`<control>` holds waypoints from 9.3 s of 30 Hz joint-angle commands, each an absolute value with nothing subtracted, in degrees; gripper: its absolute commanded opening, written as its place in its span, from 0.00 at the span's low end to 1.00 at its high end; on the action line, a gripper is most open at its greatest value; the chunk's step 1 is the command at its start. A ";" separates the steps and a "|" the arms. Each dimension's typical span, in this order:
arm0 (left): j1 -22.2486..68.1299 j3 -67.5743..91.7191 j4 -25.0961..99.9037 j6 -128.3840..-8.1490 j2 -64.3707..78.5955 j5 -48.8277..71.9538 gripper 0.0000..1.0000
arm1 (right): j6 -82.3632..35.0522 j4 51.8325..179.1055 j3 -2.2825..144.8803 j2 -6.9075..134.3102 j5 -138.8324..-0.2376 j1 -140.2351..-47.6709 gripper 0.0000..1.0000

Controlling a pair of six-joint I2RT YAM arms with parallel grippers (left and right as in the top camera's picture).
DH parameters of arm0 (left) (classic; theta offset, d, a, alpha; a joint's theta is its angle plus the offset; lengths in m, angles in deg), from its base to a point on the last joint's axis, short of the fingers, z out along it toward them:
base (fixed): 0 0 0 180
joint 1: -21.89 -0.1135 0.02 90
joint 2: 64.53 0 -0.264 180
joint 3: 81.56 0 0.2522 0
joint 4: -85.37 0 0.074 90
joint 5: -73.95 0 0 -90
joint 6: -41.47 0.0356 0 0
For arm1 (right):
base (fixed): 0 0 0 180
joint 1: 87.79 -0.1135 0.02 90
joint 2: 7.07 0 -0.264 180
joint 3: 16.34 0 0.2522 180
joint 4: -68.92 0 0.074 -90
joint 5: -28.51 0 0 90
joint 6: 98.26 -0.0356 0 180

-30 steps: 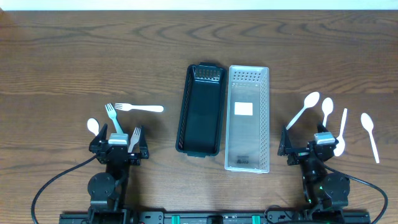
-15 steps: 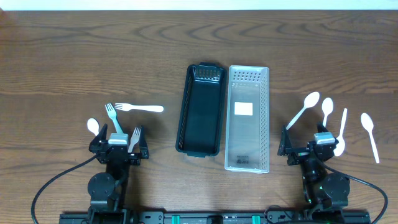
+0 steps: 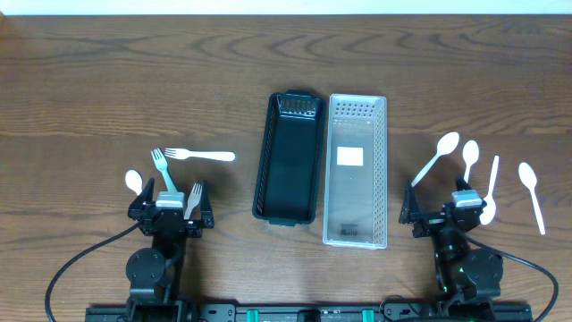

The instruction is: Pack container

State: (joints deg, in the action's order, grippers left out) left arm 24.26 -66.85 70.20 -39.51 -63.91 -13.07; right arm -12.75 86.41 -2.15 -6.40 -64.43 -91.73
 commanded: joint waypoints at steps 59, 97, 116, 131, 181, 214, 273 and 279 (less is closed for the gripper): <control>24.46 8.97 8.63 -54.25 9.35 -13.05 0.43 | -1.32 130.10 80.84 104.21 -73.11 -104.02 0.01; 24.46 8.97 7.58 -54.22 9.35 -13.05 0.45 | -4.29 105.36 80.84 107.43 -55.71 -105.59 0.01; 24.50 8.92 9.87 -54.20 17.29 -11.96 0.06 | -12.79 131.22 81.58 84.10 -48.83 -101.48 0.01; 32.33 8.92 11.93 -52.67 36.76 -7.65 0.06 | -23.00 148.05 76.34 86.62 -58.88 -94.93 0.01; 48.09 9.43 14.07 -52.67 36.85 -14.77 0.17 | -18.78 138.87 74.79 96.91 -66.84 -94.75 0.03; 17.77 12.99 11.71 -52.72 6.31 -18.23 0.98 | -44.66 142.87 82.87 106.05 -59.73 -82.40 0.88; 17.77 12.99 11.69 -52.69 6.95 -18.25 0.98 | -40.97 134.63 74.81 109.48 -60.89 -84.19 0.01; 17.77 12.99 11.71 -52.69 6.95 -18.25 0.98 | -36.20 136.70 81.54 97.52 -60.96 -90.79 0.01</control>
State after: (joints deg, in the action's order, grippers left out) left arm 18.01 12.16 11.82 -52.85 6.62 -17.79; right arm -40.09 136.68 76.60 105.81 -60.48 -86.66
